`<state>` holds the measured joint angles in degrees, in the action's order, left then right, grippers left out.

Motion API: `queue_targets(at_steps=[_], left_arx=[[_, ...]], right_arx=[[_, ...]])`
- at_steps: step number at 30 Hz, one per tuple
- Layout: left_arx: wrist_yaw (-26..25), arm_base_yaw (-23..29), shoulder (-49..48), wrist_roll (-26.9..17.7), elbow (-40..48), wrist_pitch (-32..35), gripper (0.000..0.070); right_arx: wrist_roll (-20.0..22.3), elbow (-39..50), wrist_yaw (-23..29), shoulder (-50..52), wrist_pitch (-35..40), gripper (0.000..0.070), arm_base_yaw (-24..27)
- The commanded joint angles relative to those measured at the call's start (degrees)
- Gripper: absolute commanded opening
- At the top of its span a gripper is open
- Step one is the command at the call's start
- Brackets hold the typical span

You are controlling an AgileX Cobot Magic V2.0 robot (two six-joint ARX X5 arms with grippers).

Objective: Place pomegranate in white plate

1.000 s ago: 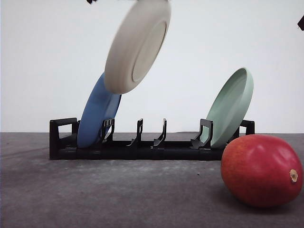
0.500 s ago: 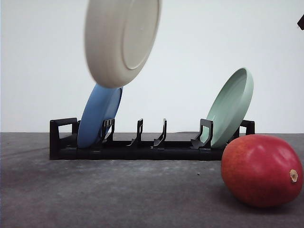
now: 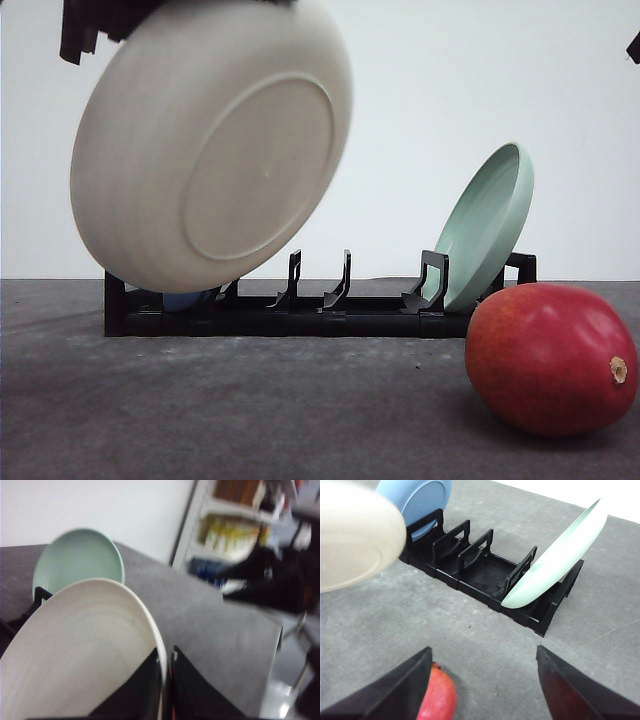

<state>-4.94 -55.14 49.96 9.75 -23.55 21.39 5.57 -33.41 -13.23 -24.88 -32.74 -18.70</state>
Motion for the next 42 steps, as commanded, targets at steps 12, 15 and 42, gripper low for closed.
queue_targets(at_steps=[12,15,42], left_arx=[[0.8,-6.4,11.4,-26.1,-0.4,-4.7,0.0009],[4.2,-7.8,15.4,-29.3,-0.4,-4.7,0.0009],[6.4,-8.2,22.7,-6.6,-0.7,-1.1,0.0406]], right_arx=[[-0.6,-0.9,0.2,-0.1,0.5,0.0421,-0.3],[-0.6,-0.9,0.2,-0.1,0.5,0.0421,-0.3],[-0.6,-0.9,0.2,-0.1,0.6,0.0422,-0.3]])
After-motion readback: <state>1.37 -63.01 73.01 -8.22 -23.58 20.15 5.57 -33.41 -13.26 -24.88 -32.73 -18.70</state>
